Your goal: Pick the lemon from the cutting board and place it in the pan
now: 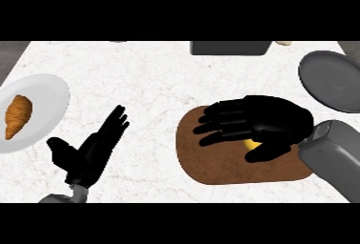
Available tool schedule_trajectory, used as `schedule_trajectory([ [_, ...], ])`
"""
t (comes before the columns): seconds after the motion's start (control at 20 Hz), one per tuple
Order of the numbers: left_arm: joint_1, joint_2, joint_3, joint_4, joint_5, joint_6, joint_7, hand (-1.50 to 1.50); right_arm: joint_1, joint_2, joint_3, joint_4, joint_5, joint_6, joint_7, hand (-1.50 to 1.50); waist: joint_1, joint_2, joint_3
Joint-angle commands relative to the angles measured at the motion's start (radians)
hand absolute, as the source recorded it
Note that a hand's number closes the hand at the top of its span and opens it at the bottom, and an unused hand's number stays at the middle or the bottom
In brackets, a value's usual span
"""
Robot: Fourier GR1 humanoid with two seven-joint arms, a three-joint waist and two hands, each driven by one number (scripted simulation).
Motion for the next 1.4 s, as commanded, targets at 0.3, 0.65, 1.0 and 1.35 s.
schedule_trajectory([
  [0.3,0.005,-0.001,0.027,0.041,0.012,-0.014,-0.011,0.00,-0.070,-0.210,0.241,-0.221,0.584,0.042,0.309,-1.50,-0.040,-0.017,-0.001],
  [0.65,-0.004,-0.025,0.016,0.046,-0.004,-0.002,-0.006,0.00,-0.018,-0.234,0.413,-0.422,0.812,0.342,0.586,-1.50,-0.035,-0.012,0.000],
  [1.0,-0.030,-0.021,0.048,0.092,-0.015,-0.061,-0.031,0.00,0.170,-0.090,0.504,-0.465,0.980,0.492,0.798,-1.50,-0.011,-0.001,0.001],
  [1.35,-0.024,-0.072,0.050,0.094,-0.046,-0.073,-0.032,0.00,0.252,-0.071,0.474,-0.330,1.148,0.328,0.763,-1.50,-0.002,0.002,0.001],
])
